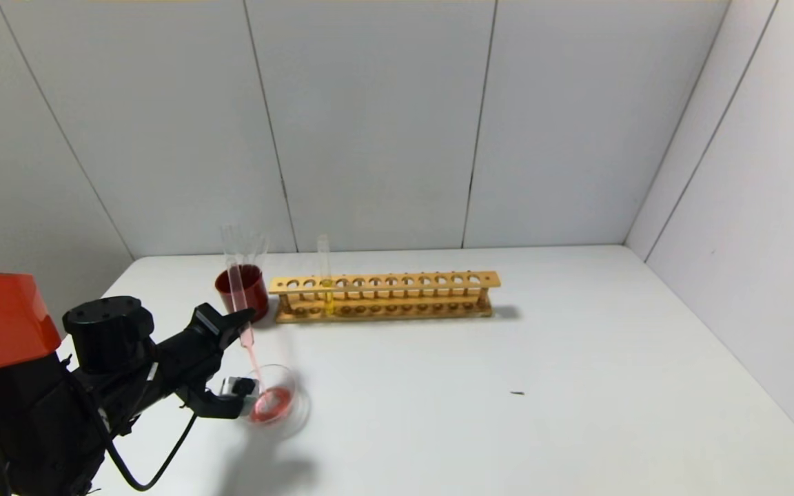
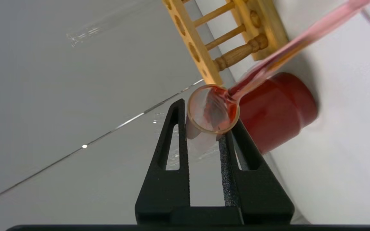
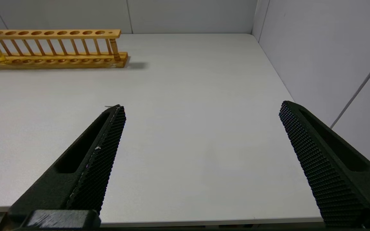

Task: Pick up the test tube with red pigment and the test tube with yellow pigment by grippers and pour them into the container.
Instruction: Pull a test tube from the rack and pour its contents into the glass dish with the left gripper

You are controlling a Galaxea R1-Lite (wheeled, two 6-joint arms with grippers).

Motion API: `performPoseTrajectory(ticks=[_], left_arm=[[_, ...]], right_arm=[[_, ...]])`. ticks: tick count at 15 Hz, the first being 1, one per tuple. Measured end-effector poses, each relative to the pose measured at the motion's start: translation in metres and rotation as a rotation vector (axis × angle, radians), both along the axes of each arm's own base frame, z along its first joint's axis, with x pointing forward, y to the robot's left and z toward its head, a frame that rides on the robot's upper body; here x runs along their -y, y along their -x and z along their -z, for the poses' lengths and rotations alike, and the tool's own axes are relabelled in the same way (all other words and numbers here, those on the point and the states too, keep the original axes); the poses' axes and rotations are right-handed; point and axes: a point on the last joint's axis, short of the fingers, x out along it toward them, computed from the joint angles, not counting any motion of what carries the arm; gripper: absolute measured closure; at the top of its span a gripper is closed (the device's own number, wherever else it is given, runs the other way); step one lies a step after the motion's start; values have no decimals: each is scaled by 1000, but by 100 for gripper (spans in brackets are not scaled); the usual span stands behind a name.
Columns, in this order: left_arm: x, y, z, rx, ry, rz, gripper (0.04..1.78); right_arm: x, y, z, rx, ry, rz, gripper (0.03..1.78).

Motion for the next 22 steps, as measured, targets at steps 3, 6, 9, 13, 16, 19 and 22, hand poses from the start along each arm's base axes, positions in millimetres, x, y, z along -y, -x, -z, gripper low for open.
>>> performPoseTrajectory(ticks=[3, 6, 9, 13, 16, 19, 22], left_arm=[[1, -2, -6, 52, -42, 34, 150], [0, -3, -8, 77, -69, 41, 150], [0, -2, -12, 99, -87, 44, 150], [0, -1, -14, 115, -108, 50, 150], [-1, -1, -15, 122, -116, 50, 150], [-2, -1, -15, 132, -136, 48, 150], [-3, 0, -16, 135, -132, 42, 150]], right_arm=[[0, 0, 0, 0, 0, 0, 6], [0, 0, 0, 0, 0, 0, 6], [0, 0, 0, 0, 0, 0, 6], [0, 0, 0, 0, 0, 0, 6], [0, 0, 0, 0, 0, 0, 6], [0, 0, 0, 0, 0, 0, 6], [0, 0, 0, 0, 0, 0, 6]])
